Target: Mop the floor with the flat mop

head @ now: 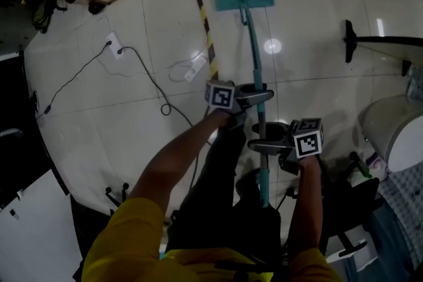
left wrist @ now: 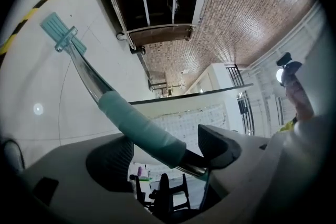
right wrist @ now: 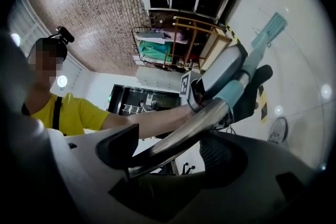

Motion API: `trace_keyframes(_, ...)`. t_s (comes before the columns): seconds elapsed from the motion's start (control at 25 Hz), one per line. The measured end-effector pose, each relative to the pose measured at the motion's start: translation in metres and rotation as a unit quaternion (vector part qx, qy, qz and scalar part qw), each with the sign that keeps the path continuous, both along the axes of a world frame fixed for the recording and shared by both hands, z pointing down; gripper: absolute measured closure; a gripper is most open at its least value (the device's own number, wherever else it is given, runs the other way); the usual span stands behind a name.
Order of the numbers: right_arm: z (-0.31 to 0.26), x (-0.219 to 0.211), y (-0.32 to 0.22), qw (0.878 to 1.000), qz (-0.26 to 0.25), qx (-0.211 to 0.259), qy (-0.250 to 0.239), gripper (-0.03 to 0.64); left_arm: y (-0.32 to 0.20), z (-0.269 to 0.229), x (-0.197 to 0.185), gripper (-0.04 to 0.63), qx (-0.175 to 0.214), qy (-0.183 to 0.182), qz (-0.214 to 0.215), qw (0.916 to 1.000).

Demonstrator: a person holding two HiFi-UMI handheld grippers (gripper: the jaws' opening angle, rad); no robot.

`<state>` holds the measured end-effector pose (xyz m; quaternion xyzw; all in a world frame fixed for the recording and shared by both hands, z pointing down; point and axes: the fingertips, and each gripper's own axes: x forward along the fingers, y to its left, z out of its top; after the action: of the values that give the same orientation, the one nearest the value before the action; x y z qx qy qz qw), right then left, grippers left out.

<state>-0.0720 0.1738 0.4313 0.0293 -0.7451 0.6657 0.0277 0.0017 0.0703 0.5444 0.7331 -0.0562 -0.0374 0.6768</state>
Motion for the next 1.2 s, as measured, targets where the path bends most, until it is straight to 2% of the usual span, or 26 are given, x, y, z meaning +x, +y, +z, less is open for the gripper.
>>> trace_keyframes(0.12,-0.025,0.022,0.075,1.0,-0.006,-0.016,0.007,0.241,0.075,-0.024,0.011,0.219,-0.014,0.006,-0.023,0.9996)
trace_keyframes(0.32,-0.052,0.056,0.19,0.999,-0.02,-0.046,0.016,0.242,0.194,-0.049,0.04,0.219,-0.027,0.008,-0.019,0.9994)
trace_keyframes(0.44,-0.049,0.049,0.229,0.997,-0.044,-0.066,-0.001,0.244,0.233,-0.04,0.044,0.218,-0.052,-0.003,-0.034,0.9981)
trace_keyframes(0.52,-0.038,0.041,0.236,0.996,-0.057,-0.064,-0.003,0.242,0.237,-0.029,0.041,0.216,-0.056,-0.012,-0.051,0.997)
trace_keyframes(0.68,-0.019,0.04,0.191,0.998,0.002,-0.061,-0.019,0.255,0.188,-0.018,0.037,0.216,-0.027,-0.005,-0.075,0.9968)
trace_keyframes(0.76,-0.011,0.045,0.159,0.998,0.027,-0.058,-0.01,0.255,0.156,-0.015,0.04,0.215,-0.017,0.004,-0.077,0.9969)
trace_keyframes(0.84,0.0,0.046,0.122,0.998,0.032,-0.053,0.004,0.258,0.118,-0.007,0.038,0.215,-0.005,0.003,-0.081,0.9967)
trace_keyframes(1.08,0.023,0.027,-0.011,1.0,0.005,-0.019,0.017,0.267,-0.014,0.016,0.024,0.215,0.014,0.007,-0.084,0.9963)
trace_keyframes(1.2,0.034,0.01,-0.082,0.999,0.034,-0.016,0.018,0.272,-0.086,0.023,0.009,0.215,0.028,0.01,-0.079,0.9964)
